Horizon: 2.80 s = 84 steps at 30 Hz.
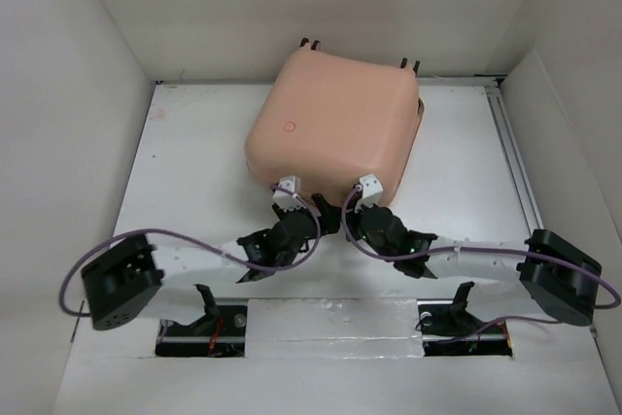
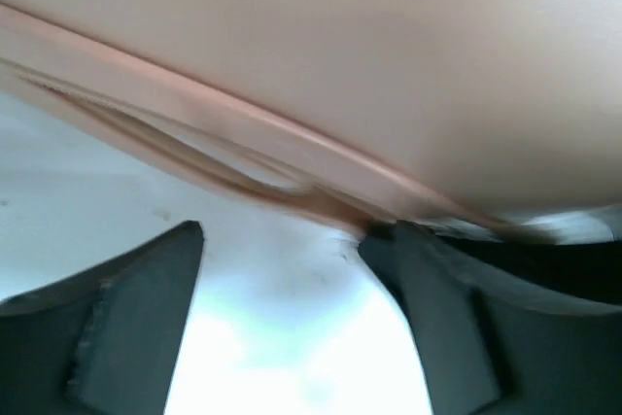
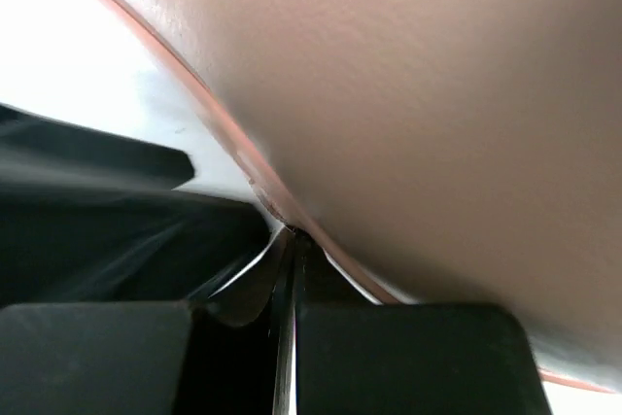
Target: Pack the luggage
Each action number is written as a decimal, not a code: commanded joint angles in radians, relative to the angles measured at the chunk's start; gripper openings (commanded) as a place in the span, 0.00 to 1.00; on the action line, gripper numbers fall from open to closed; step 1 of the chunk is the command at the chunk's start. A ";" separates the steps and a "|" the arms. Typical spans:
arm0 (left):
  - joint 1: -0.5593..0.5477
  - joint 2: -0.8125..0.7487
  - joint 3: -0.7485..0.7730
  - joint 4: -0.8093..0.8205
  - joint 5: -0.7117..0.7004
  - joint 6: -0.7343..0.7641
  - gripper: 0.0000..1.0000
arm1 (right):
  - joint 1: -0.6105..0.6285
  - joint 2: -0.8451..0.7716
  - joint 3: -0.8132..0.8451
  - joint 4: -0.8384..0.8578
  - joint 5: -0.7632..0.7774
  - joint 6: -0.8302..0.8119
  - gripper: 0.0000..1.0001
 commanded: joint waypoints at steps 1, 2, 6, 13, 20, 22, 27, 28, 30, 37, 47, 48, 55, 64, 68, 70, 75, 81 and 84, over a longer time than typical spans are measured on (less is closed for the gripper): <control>-0.045 -0.233 -0.023 0.061 0.045 0.068 0.78 | -0.010 -0.039 -0.047 0.101 -0.215 0.029 0.00; -0.045 -0.278 -0.032 -0.014 0.013 0.081 0.78 | -0.019 -0.074 -0.060 0.089 -0.227 0.041 0.00; -0.036 -0.482 -0.029 -0.142 -0.174 0.104 0.77 | -0.030 -0.143 -0.080 0.005 -0.245 0.041 0.00; 0.374 -0.542 0.092 -0.222 -0.084 0.035 0.74 | -0.062 -0.238 -0.080 -0.054 -0.291 0.012 0.00; 1.036 -0.220 0.107 -0.031 0.587 -0.104 0.67 | -0.071 -0.252 -0.078 -0.094 -0.342 0.012 0.00; 1.024 -0.124 0.185 -0.060 0.599 -0.073 0.65 | -0.062 -0.243 -0.078 -0.082 -0.351 0.012 0.00; 1.001 0.036 0.209 0.039 0.724 -0.097 0.65 | -0.035 -0.200 -0.045 -0.051 -0.351 0.003 0.00; 0.987 0.067 0.209 0.039 0.747 -0.109 0.65 | -0.016 -0.189 -0.036 -0.051 -0.360 -0.011 0.00; 0.938 0.078 0.218 0.054 0.748 -0.100 0.65 | 0.001 -0.147 0.000 -0.042 -0.361 -0.020 0.00; 0.788 0.048 0.161 0.088 0.726 -0.131 0.65 | 0.097 0.001 0.155 -0.042 -0.308 -0.077 0.00; 0.723 0.036 0.089 0.203 0.866 -0.235 0.63 | 0.180 0.175 0.261 -0.020 -0.223 -0.111 0.00; 0.723 0.027 0.077 0.203 0.866 -0.235 0.63 | 0.180 0.115 0.227 -0.006 -0.222 -0.099 0.00; 0.553 -0.044 0.039 0.203 0.801 -0.275 0.63 | 0.038 -0.354 -0.052 -0.145 -0.301 -0.053 0.00; 0.369 -0.014 0.002 0.353 0.741 -0.398 0.65 | 0.070 -0.242 0.029 -0.042 -0.454 -0.017 0.00; 0.369 -0.028 0.002 0.348 0.787 -0.407 0.65 | 0.082 -0.091 0.112 -0.017 -0.474 -0.079 0.00; 0.378 -0.065 0.002 0.338 0.806 -0.398 0.66 | 0.082 -0.091 0.112 0.039 -0.431 -0.123 0.00; 0.366 -0.076 0.055 0.259 0.840 -0.340 0.71 | 0.045 0.172 0.243 0.134 -0.494 -0.166 0.00; 0.482 -0.241 0.081 0.084 0.797 -0.226 0.81 | 0.058 0.075 0.040 0.307 -0.503 -0.136 0.00; 0.543 -0.274 0.129 -0.002 0.713 -0.144 0.93 | 0.058 -0.132 -0.058 0.215 -0.581 -0.126 0.00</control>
